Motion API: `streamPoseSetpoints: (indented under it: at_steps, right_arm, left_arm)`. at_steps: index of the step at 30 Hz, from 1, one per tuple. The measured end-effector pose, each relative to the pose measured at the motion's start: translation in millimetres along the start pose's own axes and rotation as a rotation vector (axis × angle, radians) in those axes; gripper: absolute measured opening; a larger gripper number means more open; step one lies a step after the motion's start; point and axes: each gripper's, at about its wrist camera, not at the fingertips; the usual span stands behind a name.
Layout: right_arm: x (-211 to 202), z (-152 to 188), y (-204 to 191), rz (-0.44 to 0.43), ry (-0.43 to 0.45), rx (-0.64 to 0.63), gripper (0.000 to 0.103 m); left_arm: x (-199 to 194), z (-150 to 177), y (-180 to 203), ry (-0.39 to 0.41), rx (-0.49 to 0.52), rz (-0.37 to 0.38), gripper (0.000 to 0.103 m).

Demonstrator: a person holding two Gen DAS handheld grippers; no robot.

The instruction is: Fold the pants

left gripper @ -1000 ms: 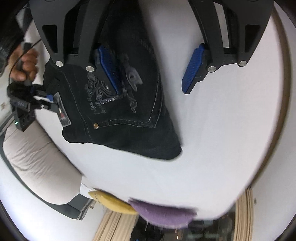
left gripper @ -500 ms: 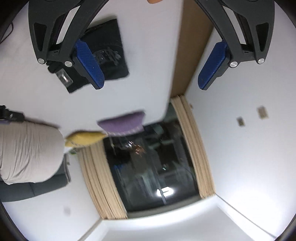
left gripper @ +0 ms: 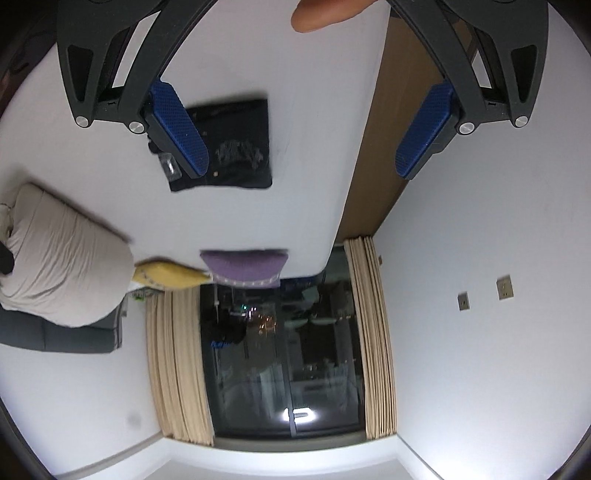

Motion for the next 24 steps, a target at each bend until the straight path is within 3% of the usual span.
streamPoseSetpoints:
  at_steps: [9, 16, 24]
  right_arm:
    - [27, 45, 7, 0.077, -0.271, 0.087, 0.103]
    - [51, 84, -1, 0.107, -0.388, 0.074, 0.103]
    - [66, 109, -15, 0.072, -0.463, 0.047, 0.103]
  left_arm:
    - [46, 46, -1, -0.199, -0.016, 0.051, 0.103]
    - [99, 88, -1, -0.346, -0.044, 0.059, 0.103]
    - [127, 107, 4, -0.394, -0.036, 0.059, 0.103]
Point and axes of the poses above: each gripper's, at about its wrist camera, not at the fingertips, and x roughly the way its jaws point, y to its right, z to its underside, and after that the axes turned 3 degrees about -z, right-handed
